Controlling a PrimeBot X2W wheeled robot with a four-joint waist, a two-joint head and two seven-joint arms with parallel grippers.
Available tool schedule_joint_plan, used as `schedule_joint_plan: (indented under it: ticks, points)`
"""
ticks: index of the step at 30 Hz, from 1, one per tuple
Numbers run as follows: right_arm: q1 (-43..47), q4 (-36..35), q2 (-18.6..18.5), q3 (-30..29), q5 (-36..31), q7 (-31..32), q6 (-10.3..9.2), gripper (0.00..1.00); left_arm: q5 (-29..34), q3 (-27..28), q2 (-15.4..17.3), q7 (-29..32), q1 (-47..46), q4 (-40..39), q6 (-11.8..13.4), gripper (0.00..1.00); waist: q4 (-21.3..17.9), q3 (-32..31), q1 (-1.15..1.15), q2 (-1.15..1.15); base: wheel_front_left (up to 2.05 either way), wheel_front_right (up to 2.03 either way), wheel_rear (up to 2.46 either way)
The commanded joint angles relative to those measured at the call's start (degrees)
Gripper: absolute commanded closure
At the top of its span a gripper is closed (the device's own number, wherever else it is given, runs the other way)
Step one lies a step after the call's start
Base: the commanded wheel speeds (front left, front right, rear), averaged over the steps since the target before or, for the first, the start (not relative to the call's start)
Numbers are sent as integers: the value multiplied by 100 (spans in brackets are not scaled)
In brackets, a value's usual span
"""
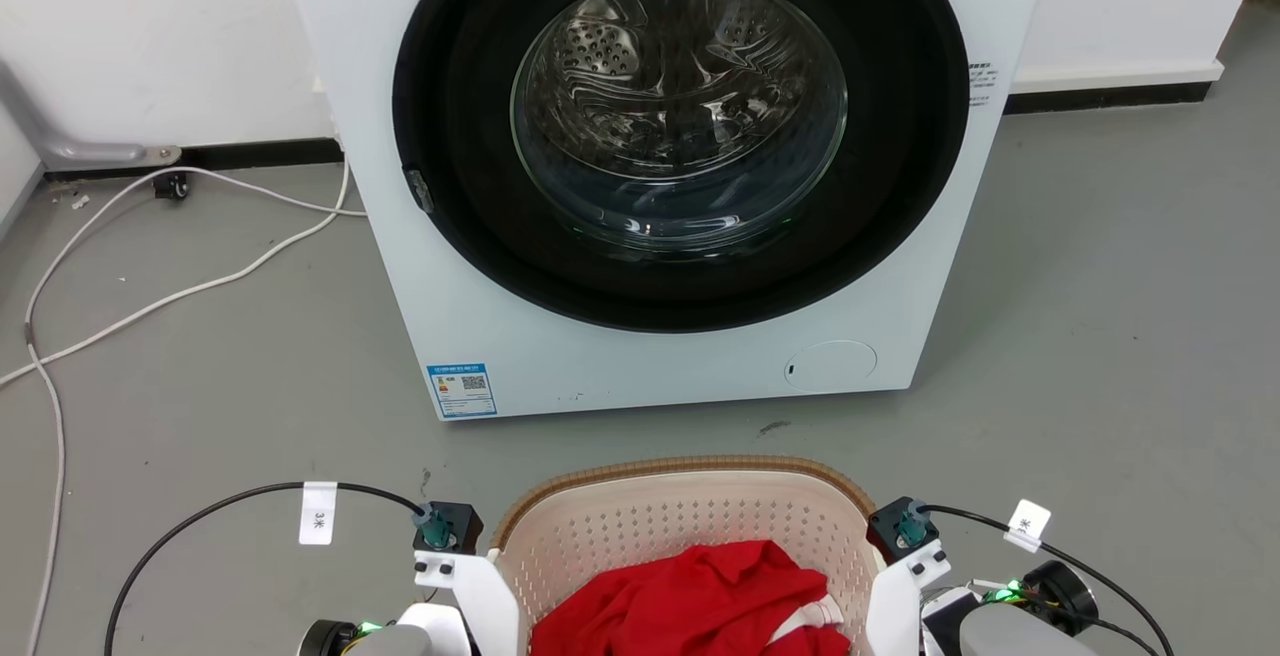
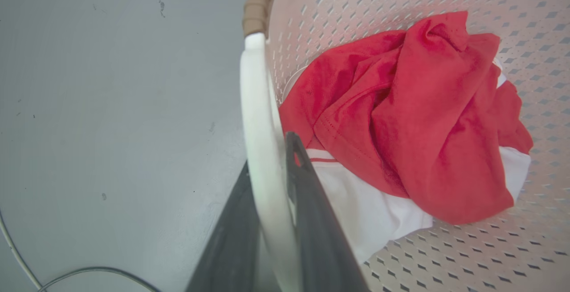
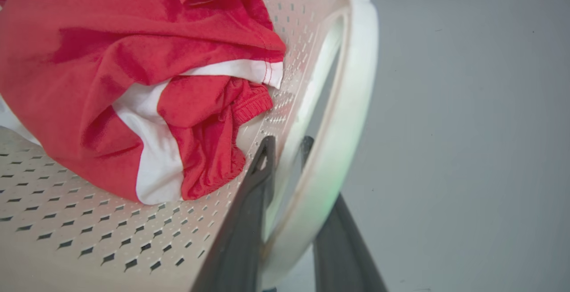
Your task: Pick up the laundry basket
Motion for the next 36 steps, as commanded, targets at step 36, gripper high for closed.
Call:
schedule_joint_plan:
  ticks: [36]
  points:
    - [-165,101,-9,1126,1103,-207,78,100,-428,-414,-66,-73,-117,61,-61,100,-5,-68,0,-1,0,0,0]
